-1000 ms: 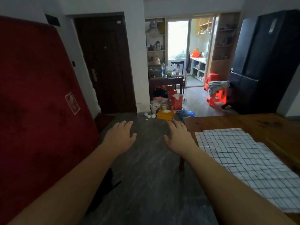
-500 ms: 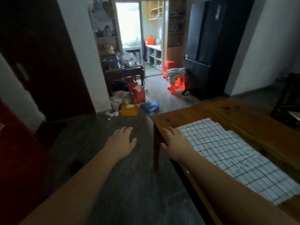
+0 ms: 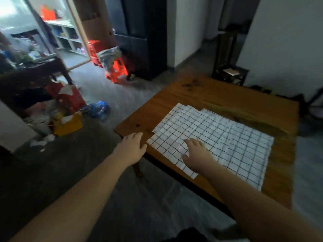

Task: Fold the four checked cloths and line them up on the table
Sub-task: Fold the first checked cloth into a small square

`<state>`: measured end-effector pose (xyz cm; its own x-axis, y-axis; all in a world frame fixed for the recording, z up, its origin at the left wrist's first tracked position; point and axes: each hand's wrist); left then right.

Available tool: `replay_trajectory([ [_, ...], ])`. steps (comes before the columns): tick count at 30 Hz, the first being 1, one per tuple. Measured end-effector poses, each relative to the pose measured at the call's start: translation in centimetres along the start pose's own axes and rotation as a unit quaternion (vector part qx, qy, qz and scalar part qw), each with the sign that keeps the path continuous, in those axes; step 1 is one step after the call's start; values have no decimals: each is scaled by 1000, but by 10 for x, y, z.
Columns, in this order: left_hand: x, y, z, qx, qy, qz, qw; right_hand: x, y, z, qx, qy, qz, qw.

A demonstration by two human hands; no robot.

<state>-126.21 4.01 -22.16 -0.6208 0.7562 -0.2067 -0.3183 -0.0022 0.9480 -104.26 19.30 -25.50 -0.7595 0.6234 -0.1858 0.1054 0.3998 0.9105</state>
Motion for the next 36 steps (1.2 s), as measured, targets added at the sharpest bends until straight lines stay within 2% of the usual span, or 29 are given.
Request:
replay_trajectory([
  [4, 60, -25, 27, 15, -94, -60, 994, 3, -14, 51, -6, -103, -17, 994],
  [9, 106, -63, 46, 32, -148, -88, 985, 22, -41, 88, 7, -157, -20, 987],
  [16, 145, -103, 25, 83, -163, -168, 969, 62, -92, 87, 64, -155, -29, 985],
  [23, 189, -118, 14, 134, -226, -167, 950, 71, -107, 66, 50, -123, -13, 991],
  [30, 209, -140, -10, 126, -293, -175, 931, 64, -128, 40, 37, -179, 11, 983],
  [34, 212, -147, -34, 171, -328, -259, 892, 47, -159, 24, 34, -194, -27, 980],
  [36, 211, -146, -45, 201, -360, -253, 875, 35, -168, 19, 12, -198, -44, 979],
])
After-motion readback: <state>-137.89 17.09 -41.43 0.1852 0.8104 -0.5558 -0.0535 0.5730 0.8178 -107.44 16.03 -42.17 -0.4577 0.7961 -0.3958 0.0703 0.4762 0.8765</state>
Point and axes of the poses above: each hand's wrist, its own x-axis towards the middle knuckle, its own y-axis out of the back of the hand, z = x × y, and after that the axes turned 6 degrees about y, right-handed
